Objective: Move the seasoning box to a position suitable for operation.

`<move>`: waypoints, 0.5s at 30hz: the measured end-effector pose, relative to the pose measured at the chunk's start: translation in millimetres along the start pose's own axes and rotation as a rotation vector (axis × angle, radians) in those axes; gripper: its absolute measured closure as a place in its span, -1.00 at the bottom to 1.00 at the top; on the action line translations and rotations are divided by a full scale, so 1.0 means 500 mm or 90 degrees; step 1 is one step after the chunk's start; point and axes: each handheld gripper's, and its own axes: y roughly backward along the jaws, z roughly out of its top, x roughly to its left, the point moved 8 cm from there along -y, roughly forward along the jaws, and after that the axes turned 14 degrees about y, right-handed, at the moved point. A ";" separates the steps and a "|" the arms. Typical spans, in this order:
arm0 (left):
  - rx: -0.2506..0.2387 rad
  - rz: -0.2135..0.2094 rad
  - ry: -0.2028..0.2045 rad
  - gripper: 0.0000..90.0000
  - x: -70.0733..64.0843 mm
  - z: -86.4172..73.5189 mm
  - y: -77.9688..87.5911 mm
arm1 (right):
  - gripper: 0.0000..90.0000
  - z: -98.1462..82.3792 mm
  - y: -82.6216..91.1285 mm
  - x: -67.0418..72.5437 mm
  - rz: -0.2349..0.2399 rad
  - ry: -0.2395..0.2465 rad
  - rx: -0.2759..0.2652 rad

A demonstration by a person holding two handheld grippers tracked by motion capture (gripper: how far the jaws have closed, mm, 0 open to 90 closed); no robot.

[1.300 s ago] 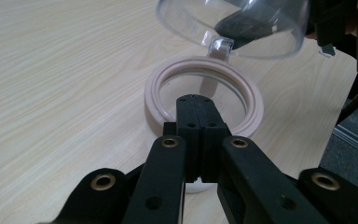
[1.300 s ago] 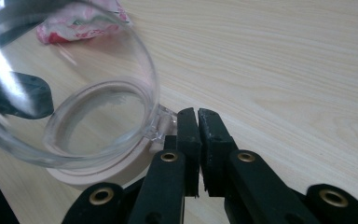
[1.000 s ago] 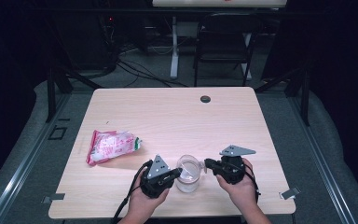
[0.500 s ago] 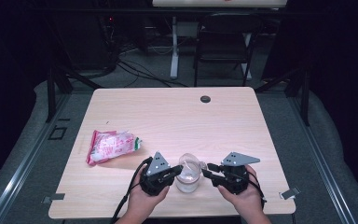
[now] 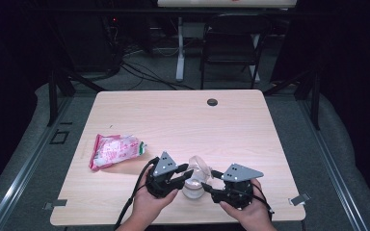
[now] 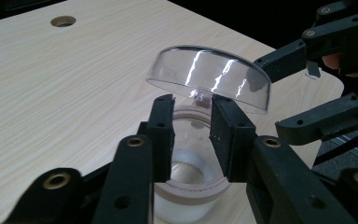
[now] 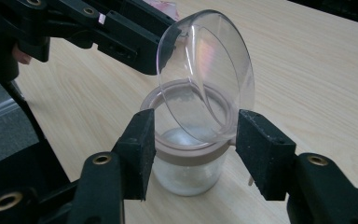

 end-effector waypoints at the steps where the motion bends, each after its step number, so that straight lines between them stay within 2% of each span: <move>1: -0.001 0.001 0.003 0.53 0.000 0.001 0.000 | 0.04 0.000 0.000 0.000 0.000 0.000 0.000; 8: -0.003 0.020 -0.008 0.40 0.007 0.000 -0.001 | 0.04 0.006 -0.015 -0.003 -0.014 0.007 0.004; 15: -0.005 0.032 0.001 0.31 0.022 -0.009 -0.005 | 0.06 0.010 -0.012 -0.011 -0.018 0.001 -0.003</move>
